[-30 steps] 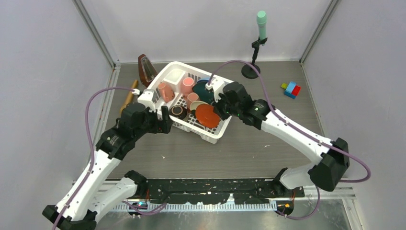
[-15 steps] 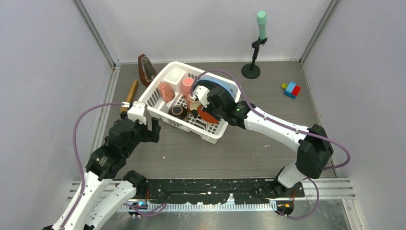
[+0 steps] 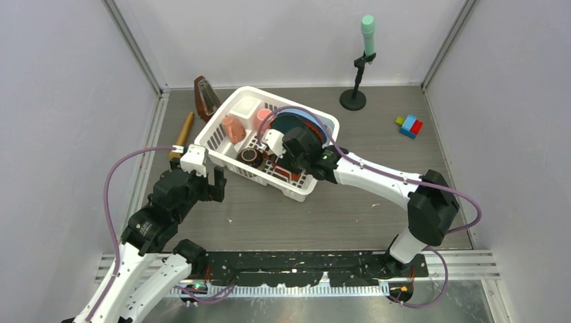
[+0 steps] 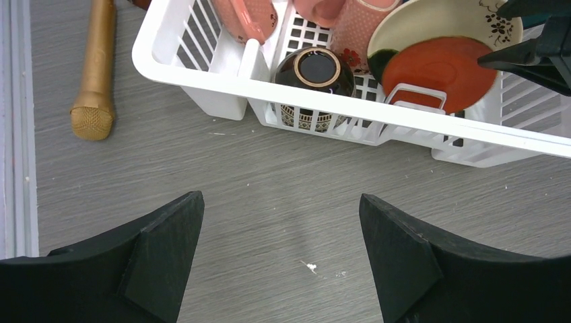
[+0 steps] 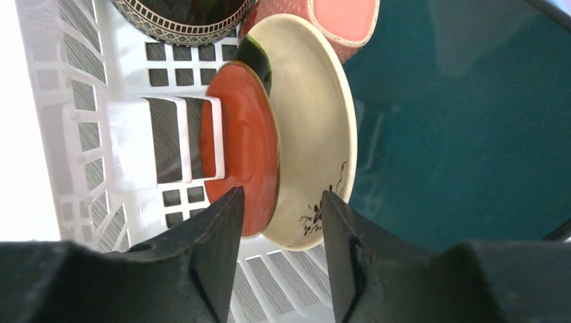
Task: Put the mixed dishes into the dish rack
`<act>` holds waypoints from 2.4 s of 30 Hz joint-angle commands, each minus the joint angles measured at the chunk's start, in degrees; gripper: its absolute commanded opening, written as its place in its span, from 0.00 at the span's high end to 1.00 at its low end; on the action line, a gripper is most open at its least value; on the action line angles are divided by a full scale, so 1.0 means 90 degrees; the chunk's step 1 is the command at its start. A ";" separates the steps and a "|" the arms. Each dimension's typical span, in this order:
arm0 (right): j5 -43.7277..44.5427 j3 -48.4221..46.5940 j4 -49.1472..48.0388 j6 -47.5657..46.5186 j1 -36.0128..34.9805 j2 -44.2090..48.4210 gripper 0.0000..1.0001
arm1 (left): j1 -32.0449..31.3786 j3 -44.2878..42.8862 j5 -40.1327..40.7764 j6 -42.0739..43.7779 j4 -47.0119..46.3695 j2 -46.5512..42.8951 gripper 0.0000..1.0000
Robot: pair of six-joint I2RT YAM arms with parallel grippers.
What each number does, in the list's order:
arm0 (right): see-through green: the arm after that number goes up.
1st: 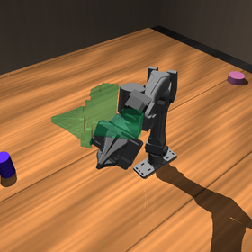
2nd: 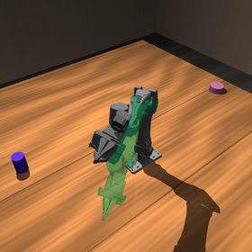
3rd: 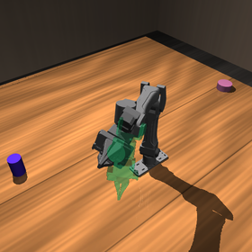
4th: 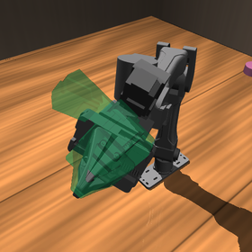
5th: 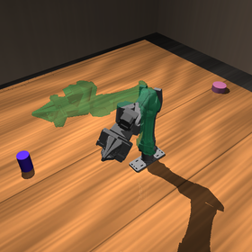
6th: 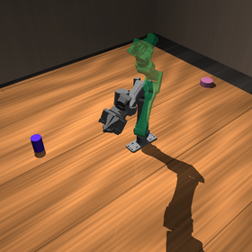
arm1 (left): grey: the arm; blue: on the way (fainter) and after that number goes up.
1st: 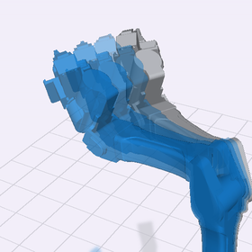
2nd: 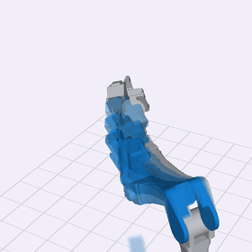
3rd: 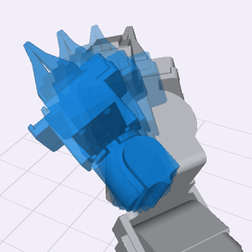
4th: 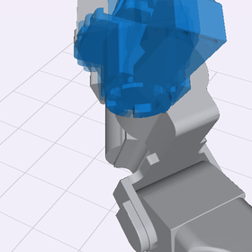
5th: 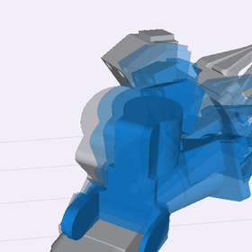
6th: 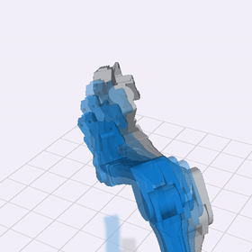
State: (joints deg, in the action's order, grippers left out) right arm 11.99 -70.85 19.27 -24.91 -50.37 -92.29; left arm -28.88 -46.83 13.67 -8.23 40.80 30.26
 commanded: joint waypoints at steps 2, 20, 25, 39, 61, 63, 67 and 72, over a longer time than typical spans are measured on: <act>0.0347 -0.0395 -0.0311 0.0524 -0.0028 0.0166 0.36 | -0.0008 0.0046 -0.0240 0.0146 -0.0296 -0.0054 0.11; 0.1292 0.1445 -0.0320 0.3145 0.2024 0.3630 0.18 | 0.0001 0.0035 0.0891 -0.0456 -0.0005 0.0418 0.02; 0.1174 0.2557 -0.0728 0.3796 0.3138 0.4420 0.15 | 0.0110 -0.0083 0.0779 -0.0958 -0.0027 0.0898 0.00; 0.2696 0.4908 -0.3988 0.4444 0.3361 0.4294 0.11 | 0.0700 0.0652 0.1483 -0.2865 -0.1278 0.2215 0.00; 0.0858 0.5740 -0.6846 0.3994 0.5310 0.1956 0.10 | 0.1871 0.3846 0.1436 0.0217 -0.9075 0.3726 0.04; 0.0813 0.5720 -0.6960 0.3946 0.5339 0.1784 0.10 | 0.1886 0.3473 0.1486 0.0248 -0.8941 0.4192 0.04; 0.0934 0.5748 -0.7386 0.3812 0.5428 0.1468 0.11 | 0.2073 0.3213 0.1222 0.0544 -0.9431 0.4912 0.03; 0.1178 0.5820 -0.8663 0.3904 0.5517 0.0377 0.12 | 0.2667 0.3079 0.0374 0.0254 -0.9341 0.5044 0.06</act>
State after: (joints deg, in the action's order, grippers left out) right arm 20.64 -18.87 -46.70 10.63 -1.32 -83.31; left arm -8.73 -16.78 22.57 -4.93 -34.15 75.53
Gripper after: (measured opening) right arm 0.885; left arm 0.949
